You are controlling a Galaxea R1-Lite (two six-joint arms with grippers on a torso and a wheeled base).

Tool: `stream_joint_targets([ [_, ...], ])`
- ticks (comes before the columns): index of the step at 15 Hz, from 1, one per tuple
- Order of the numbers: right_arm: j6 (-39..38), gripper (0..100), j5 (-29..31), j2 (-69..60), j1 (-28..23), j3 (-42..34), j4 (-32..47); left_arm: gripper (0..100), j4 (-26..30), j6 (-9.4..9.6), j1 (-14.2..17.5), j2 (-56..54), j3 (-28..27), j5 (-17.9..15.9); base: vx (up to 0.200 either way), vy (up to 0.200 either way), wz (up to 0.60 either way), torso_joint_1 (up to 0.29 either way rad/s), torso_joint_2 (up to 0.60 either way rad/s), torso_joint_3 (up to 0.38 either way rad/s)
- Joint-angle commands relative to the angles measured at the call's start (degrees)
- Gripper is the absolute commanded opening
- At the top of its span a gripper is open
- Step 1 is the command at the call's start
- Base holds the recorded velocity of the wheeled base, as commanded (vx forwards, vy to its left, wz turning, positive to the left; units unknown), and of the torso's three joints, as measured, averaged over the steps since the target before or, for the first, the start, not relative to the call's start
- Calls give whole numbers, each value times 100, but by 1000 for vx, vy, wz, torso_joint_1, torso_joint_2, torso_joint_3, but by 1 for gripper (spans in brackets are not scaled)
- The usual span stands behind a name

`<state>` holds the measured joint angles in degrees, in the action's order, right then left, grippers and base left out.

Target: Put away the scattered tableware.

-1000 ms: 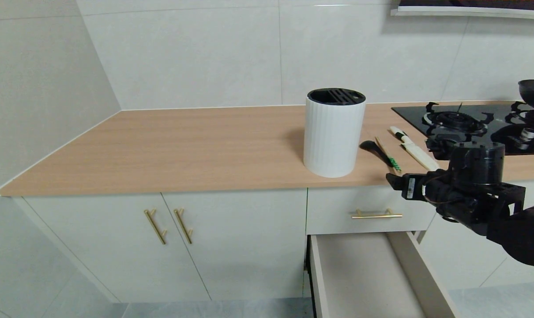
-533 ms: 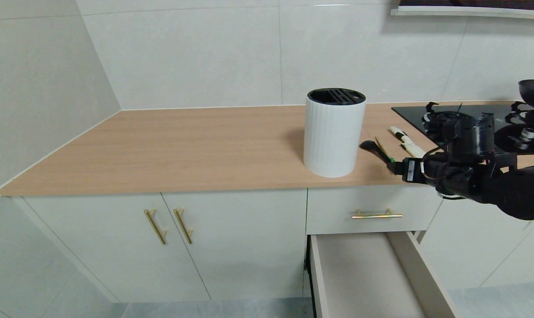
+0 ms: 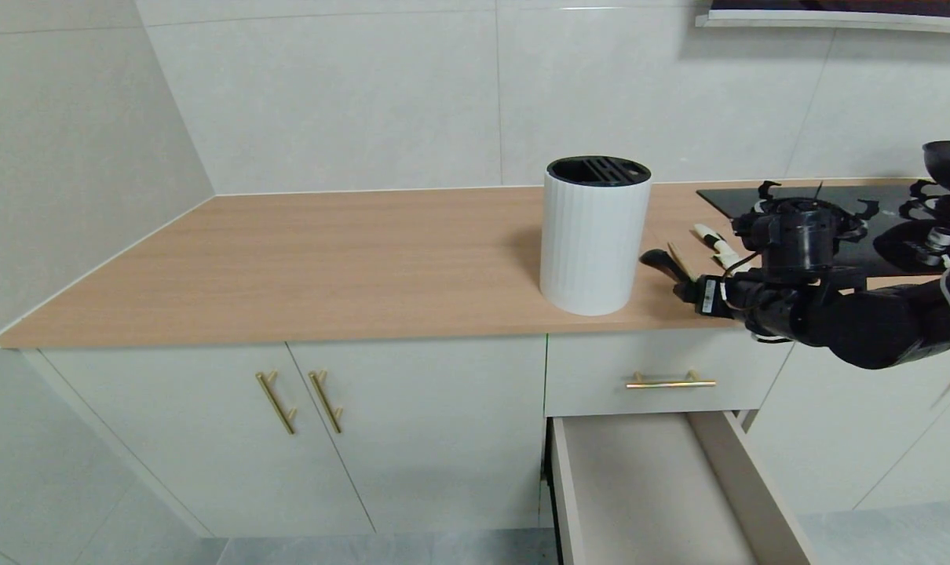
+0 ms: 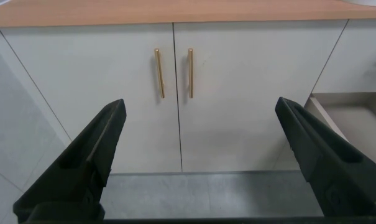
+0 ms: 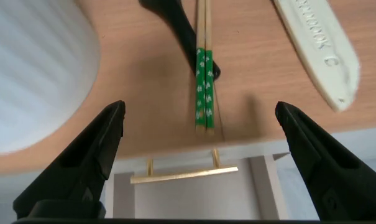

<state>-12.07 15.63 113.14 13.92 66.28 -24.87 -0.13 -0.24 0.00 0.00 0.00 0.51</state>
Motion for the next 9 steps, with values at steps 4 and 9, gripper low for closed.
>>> stream_joint_targets([
  [4,-6,100,10,296,-12,60,-97,100,-4,-2,0,0,0,2,0,0,0,0,0,0],
  [9,-15,100,19,419,-91,175,-123,100,-4,-2,0,0,0,2,0,0,0,0,0,0],
])
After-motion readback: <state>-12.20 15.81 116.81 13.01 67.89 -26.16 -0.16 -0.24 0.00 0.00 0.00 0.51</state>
